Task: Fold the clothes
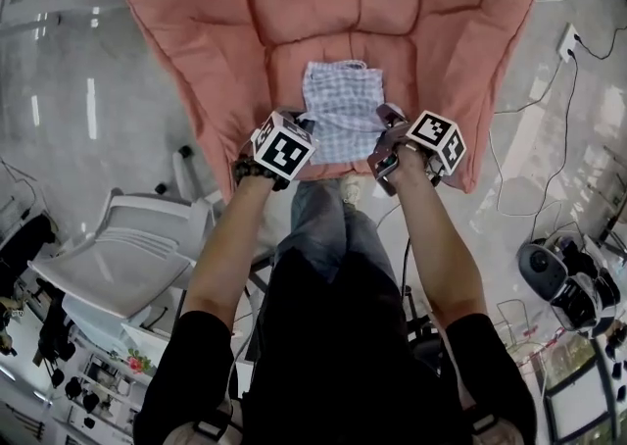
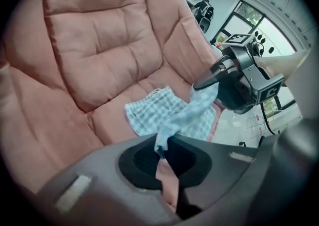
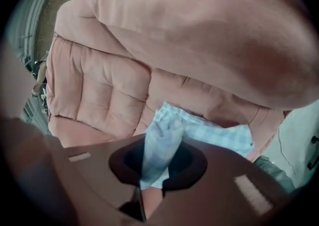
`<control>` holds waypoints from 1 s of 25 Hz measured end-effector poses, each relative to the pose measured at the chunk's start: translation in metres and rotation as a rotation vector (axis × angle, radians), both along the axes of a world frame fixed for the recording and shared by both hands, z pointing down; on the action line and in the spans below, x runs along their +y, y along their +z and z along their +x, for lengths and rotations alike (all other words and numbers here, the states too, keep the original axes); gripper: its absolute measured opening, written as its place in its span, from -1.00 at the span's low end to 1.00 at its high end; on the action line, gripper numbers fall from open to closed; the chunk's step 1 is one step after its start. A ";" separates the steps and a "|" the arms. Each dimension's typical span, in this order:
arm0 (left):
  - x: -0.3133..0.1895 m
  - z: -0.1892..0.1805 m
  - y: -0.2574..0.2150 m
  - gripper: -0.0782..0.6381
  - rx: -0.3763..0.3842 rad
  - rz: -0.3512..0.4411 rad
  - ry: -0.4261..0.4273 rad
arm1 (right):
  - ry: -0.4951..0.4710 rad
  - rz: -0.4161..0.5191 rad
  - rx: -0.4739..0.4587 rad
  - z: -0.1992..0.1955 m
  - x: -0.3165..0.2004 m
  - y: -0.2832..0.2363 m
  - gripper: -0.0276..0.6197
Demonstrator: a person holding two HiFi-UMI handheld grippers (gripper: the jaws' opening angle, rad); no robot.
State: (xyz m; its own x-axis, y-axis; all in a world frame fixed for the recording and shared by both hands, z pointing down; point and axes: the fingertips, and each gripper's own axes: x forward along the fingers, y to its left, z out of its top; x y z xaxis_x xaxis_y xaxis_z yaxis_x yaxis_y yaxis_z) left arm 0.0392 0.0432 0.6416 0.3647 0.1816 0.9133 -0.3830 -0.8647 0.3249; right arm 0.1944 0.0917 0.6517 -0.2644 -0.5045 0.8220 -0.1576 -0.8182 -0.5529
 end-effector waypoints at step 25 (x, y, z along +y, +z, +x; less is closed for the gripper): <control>-0.048 -0.005 -0.018 -0.42 0.002 0.248 -0.136 | -0.068 0.219 0.064 0.000 -0.036 -0.026 -0.37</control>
